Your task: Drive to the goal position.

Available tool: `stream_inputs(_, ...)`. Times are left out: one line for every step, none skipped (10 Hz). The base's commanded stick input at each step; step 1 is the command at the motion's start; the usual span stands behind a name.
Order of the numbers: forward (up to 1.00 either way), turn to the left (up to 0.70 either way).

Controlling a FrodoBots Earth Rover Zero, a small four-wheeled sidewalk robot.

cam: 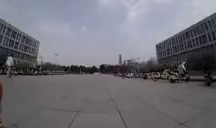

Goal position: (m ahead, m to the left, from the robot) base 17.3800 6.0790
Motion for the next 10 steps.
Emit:
stream_inputs(0.7,0.0)
stream_inputs(0.7,0.0)
stream_inputs(0.7,0.0)
stream_inputs(0.7,0.0)
stream_inputs(0.7,0.0)
stream_inputs(0.7,0.0)
stream_inputs(0.7,0.0)
stream_inputs(0.7,0.0)
stream_inputs(0.7,0.2)
stream_inputs(0.7,0.35)
